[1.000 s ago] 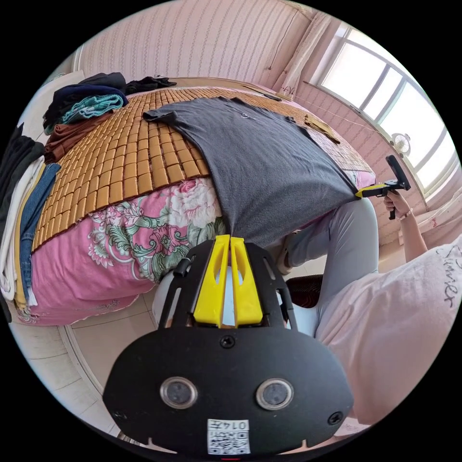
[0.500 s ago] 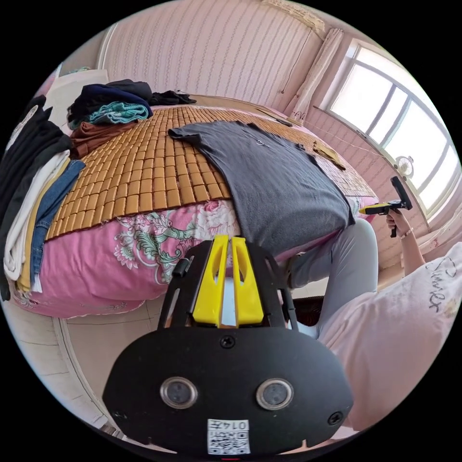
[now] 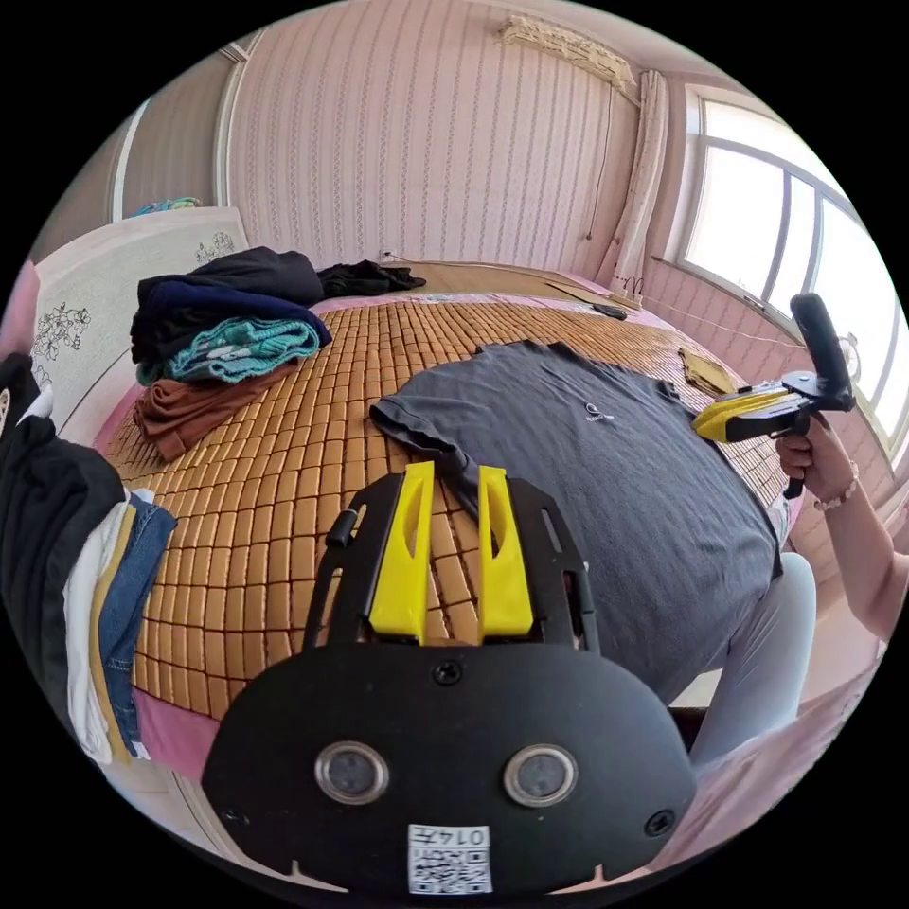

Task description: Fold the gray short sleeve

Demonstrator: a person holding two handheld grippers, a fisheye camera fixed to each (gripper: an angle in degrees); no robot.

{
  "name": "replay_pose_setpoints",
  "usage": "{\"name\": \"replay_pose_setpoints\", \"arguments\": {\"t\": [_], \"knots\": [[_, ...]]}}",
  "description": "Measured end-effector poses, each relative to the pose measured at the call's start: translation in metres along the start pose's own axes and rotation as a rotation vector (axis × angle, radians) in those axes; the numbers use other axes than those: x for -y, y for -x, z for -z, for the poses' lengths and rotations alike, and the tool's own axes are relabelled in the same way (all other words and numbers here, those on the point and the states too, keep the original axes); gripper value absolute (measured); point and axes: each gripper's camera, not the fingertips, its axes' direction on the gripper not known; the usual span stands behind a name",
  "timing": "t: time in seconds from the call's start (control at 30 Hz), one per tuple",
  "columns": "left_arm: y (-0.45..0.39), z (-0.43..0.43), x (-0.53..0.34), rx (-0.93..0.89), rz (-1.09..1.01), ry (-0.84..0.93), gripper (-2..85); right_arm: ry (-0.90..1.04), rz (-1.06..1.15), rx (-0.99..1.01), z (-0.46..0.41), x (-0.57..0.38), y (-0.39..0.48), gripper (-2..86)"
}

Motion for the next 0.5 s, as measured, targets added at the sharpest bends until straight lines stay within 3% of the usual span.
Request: {"name": "replay_pose_setpoints", "arguments": {"t": [0.23, 0.5], "knots": [[-0.004, -0.055, 0.015, 0.046, -0.071, 0.091, 8.0, 0.107, 0.212, -0.092, -0.112, 0.145, 0.033, 5.8], [0.001, -0.084, 0.020, -0.028, -0.092, 0.198, 4.7, 0.131, 0.225, -0.094, -0.232, 0.240, 0.044, 10.0]]}}
